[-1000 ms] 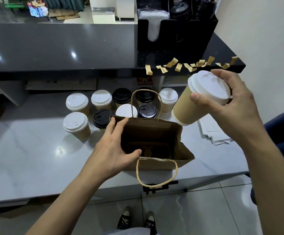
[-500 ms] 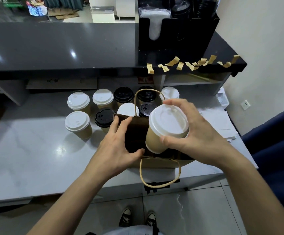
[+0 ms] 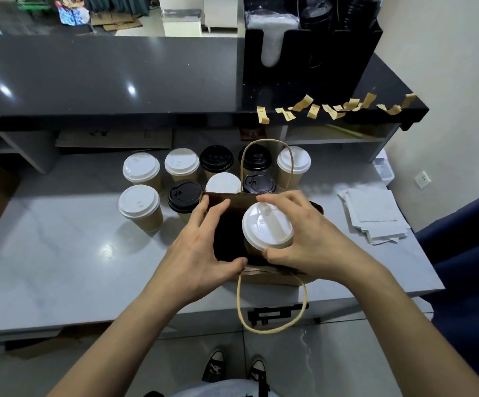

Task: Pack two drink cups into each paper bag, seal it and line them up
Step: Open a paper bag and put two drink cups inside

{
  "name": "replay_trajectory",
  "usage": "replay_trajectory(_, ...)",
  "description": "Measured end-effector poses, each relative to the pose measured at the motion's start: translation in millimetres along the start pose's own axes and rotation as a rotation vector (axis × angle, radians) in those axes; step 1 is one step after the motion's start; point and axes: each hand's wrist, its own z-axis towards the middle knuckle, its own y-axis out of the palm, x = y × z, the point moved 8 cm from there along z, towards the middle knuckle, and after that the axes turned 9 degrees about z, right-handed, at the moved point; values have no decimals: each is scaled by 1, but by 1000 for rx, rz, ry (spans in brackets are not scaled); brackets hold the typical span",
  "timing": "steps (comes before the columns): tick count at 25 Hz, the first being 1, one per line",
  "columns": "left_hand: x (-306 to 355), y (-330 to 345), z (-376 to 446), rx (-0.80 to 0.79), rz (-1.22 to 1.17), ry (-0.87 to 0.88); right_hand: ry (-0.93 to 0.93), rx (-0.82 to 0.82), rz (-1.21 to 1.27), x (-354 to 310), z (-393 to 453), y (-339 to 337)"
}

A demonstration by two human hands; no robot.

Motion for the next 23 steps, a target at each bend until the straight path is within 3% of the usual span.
replay_trajectory(23,-6,3,0,-8,-37,18,-30,-288,-322,4,58,74)
